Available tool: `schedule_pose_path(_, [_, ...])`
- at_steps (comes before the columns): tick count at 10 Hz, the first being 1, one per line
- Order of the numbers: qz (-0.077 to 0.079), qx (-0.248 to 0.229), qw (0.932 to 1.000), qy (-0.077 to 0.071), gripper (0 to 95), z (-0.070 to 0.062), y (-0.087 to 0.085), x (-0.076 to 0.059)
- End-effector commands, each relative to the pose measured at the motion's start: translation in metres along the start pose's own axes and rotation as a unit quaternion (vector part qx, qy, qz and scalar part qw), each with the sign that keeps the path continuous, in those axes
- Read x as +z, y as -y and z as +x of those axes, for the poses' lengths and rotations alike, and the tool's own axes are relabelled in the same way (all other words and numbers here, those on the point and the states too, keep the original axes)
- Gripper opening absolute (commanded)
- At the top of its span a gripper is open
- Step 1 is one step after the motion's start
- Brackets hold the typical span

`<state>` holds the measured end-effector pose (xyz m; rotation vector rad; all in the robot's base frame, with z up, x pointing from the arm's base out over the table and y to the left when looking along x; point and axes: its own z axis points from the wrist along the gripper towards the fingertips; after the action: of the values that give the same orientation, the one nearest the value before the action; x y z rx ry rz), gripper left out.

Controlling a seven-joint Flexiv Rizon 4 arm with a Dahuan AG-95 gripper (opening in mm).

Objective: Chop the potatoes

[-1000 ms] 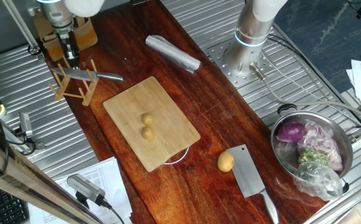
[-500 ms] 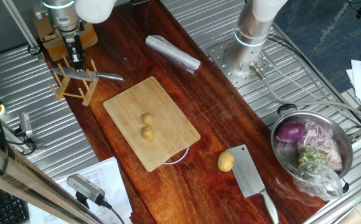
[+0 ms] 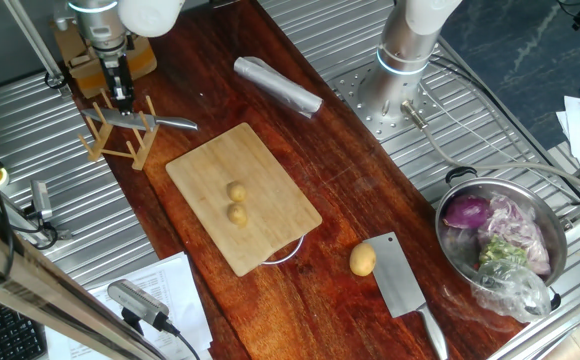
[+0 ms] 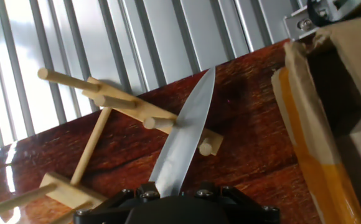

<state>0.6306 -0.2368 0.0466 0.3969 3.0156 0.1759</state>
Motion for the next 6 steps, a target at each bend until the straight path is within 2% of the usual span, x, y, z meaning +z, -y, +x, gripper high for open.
schedule_pose_path(1, [-0.001, 0.001, 1.0, 0.001, 38.0, -0.0031, -0.0028, -0.0009])
schedule_pose_path(6, [-0.003, -0.004, 1.0, 0.005, 38.0, -0.0053, -0.0033, 0.0073])
